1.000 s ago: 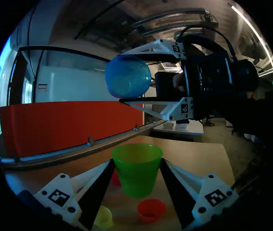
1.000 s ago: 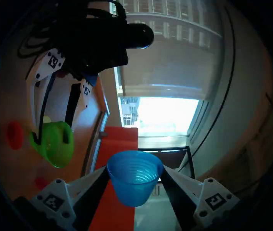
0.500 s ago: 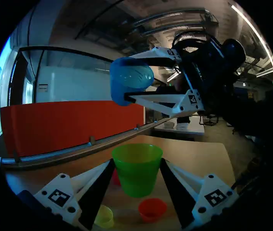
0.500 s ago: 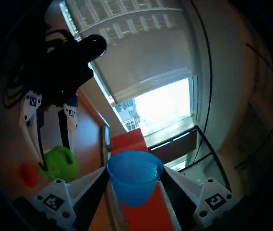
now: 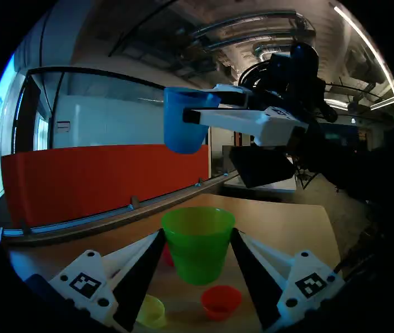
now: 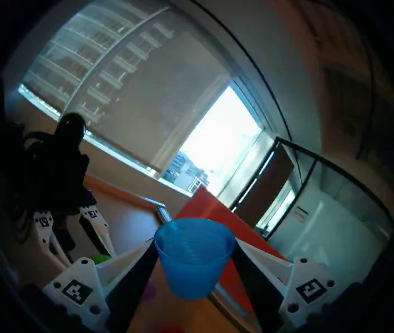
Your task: Pour water
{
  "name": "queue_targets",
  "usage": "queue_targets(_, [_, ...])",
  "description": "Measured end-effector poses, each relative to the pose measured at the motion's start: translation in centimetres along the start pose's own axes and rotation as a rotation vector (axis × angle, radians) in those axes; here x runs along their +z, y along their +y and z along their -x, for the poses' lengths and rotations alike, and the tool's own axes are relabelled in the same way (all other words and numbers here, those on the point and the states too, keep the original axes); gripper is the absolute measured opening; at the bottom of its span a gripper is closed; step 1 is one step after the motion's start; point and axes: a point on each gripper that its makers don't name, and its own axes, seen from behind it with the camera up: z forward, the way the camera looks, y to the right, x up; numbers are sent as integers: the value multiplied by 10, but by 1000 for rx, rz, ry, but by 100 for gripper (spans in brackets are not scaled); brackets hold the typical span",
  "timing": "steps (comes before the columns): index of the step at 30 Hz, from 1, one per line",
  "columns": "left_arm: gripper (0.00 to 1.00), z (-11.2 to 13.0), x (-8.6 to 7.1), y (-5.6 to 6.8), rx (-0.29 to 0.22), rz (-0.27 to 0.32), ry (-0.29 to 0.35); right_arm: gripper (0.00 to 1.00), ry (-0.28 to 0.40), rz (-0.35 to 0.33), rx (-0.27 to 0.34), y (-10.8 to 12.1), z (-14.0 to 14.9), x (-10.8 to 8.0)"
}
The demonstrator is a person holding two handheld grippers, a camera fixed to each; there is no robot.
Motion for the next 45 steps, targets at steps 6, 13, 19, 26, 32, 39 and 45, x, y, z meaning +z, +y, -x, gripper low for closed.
queue_targets(6, [85,-1,0,0,2,-1,-2,92,7,-17,164,-3,-4,-3])
queue_targets(13, [85,-1,1,1,5,1,-5,92,8,-66,374,-10,-6,-5])
queue_targets(19, [85,0,2,1,3,0,-10,92,20,-85,462,-10,-10,-10])
queue_targets(26, [85,0,2,0,6,-1,-16,92,-29,-73,490,-6,0,-14])
queue_targets(32, [85,1,2,-2,7,-4,-28,92,-51,-86,544,-7,4,-17])
queue_targets(39, [85,2,1,-4,-5,2,-45,92,-70,-93,558,-7,12,-23])
queue_targets(45, [85,7,-1,-6,7,0,-71,92,-90,-95,547,-9,22,-27])
